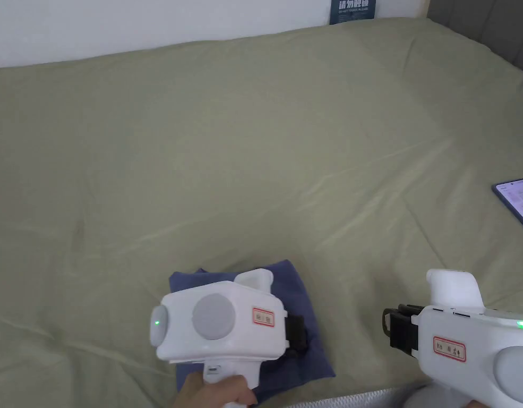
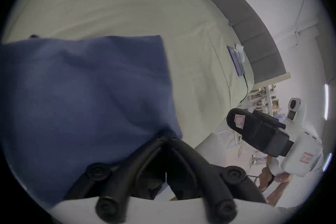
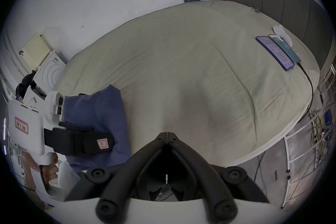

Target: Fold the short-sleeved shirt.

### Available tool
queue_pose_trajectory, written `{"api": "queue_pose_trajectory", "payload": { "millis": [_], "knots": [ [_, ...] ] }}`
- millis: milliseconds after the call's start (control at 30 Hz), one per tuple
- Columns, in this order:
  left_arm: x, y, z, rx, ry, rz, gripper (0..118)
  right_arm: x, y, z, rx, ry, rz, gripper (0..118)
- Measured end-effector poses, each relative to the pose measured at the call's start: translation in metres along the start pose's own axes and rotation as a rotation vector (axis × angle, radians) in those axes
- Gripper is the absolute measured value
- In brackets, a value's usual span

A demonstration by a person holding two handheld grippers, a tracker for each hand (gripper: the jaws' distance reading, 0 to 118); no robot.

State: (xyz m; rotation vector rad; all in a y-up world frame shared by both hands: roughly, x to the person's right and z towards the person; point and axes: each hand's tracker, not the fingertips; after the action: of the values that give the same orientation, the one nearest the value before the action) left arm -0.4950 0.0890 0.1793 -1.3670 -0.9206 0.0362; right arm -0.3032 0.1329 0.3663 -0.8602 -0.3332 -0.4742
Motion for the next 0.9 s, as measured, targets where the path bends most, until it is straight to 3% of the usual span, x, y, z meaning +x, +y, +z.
{"api": "queue_pose_trajectory", "payload": {
  "millis": [133,333,467,700,833,900],
  "knots": [
    [0.019,0.001,-0.022,-0.043,0.033,-0.079,0,-0.001,-0.001,-0.001,-0.008,0.003,0.001,0],
    [0.038,-0.013,-0.035,-0.109,-0.104,-0.108,0,-0.003,0.001,0.007,0.000,-0.005,0.002,0],
    [0.029,-0.027,0.021,0.046,-0.150,-0.127,0,-0.010,0.008,0.019,0.018,0.014,0.044,0],
    [-0.063,-0.053,0.155,0.343,-0.109,0.090,0,-0.073,0.035,0.036,0.109,0.187,0.196,0],
    [-0.124,-0.094,0.179,0.428,-0.106,0.261,0,-0.119,0.039,0.012,0.089,0.234,0.342,0],
    [-0.145,-0.112,0.179,0.417,-0.119,0.336,0,-0.130,0.034,-0.014,0.056,0.276,0.378,0]
  ]
}}
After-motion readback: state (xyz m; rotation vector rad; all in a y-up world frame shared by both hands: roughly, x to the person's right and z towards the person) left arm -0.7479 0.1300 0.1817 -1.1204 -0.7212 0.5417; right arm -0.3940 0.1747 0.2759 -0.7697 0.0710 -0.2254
